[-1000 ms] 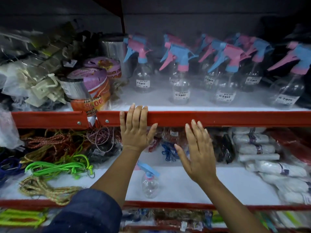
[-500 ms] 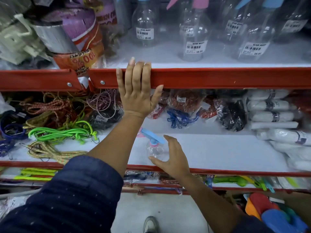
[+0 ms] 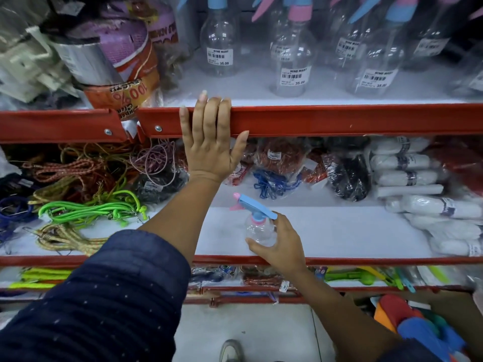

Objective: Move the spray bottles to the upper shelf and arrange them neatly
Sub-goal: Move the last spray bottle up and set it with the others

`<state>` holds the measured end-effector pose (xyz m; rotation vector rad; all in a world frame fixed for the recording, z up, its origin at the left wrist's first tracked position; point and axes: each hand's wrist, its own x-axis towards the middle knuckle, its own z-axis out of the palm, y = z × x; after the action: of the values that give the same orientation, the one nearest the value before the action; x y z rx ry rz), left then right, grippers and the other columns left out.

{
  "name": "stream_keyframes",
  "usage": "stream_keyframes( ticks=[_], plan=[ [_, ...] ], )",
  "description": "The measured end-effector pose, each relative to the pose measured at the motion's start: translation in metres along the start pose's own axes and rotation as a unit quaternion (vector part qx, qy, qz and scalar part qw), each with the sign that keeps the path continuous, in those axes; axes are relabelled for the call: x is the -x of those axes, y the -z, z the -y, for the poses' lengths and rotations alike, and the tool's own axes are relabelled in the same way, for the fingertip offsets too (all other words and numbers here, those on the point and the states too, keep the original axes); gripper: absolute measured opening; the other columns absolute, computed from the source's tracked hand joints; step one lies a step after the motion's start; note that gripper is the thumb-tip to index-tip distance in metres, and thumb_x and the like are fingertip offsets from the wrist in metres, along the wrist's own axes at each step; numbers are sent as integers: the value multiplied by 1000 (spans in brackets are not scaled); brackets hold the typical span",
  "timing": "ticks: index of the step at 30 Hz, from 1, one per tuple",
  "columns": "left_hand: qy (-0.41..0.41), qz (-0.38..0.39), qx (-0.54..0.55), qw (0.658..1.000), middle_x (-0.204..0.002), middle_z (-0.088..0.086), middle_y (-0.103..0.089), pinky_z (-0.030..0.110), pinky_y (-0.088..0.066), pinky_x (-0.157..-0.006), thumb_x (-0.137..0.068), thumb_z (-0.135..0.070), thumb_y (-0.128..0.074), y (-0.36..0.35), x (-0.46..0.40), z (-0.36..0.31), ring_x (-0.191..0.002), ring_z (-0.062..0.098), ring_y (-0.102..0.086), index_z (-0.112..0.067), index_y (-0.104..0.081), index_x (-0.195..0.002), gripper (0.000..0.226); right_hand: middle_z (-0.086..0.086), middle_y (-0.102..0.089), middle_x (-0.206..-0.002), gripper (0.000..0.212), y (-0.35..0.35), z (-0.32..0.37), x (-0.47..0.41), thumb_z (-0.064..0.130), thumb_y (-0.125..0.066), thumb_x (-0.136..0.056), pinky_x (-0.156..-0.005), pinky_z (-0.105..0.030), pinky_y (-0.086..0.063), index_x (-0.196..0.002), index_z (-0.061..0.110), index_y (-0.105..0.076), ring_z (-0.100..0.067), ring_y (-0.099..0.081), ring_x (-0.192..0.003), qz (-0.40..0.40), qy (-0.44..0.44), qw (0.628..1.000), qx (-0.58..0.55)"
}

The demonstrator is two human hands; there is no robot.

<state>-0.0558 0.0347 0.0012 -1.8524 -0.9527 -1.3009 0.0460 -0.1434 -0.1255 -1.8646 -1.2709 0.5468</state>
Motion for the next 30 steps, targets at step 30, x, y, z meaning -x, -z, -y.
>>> stream_keyframes(
  ticks=[30],
  plan=[
    [7,29,15,999,-137,13,-39,47,-12,-118,-100,-44,-28,17,5,40,-135,28,-27,-10,-32,-141,53,15,-62,-96,54,141,227,-87,53,-80,-61,-75,-16,-48,-108,33,-62,-1,-59,-89,-196,260,942,-75]
  ],
)
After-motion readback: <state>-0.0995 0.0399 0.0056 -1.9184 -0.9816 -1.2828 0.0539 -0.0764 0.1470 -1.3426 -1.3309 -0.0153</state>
